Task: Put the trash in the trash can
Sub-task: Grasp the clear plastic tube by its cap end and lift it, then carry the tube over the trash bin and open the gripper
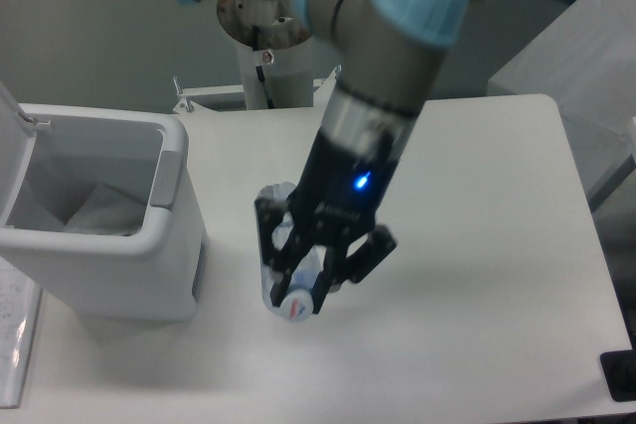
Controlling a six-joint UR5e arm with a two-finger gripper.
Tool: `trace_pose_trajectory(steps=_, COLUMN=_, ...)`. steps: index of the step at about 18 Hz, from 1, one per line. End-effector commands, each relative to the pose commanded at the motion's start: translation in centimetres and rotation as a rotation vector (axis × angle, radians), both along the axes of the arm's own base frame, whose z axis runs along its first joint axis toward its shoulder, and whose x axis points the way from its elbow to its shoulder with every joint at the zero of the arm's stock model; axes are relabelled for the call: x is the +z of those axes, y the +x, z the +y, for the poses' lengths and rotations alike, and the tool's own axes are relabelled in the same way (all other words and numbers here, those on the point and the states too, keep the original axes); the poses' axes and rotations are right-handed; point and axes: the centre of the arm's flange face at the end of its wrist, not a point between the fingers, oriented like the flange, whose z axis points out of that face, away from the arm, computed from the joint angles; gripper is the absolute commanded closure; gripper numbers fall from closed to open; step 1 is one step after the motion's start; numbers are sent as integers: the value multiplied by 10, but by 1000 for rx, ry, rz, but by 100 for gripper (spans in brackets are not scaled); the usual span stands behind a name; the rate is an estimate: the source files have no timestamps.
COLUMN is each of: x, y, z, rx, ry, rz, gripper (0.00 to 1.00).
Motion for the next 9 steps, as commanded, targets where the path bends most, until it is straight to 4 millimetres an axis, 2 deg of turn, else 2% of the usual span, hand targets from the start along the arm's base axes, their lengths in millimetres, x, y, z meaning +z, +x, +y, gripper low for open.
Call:
trace_pose_trajectory(steps=2, x=8, y=-1, z=-3, rx=-2, ry=40, rz=-36, gripper=100)
trace_pose_trajectory(steps=3, x=5, y=0, z=-2, rx=-2, ry=39, rz=-56, gripper=100)
trace_pose_trajectory(steps=5, x=-3, y=13, z=3, rx=-6, ry=32, rz=-118, gripper=100)
trace_pose_trajectory(steps=7, x=2, y=32, z=-2, rx=-5, ry=32, rz=-145, gripper=100)
trace_pose_trajectory(steps=9, x=0, y=47, z=4, rx=-12, ry=33, rz=-206, gripper=100)
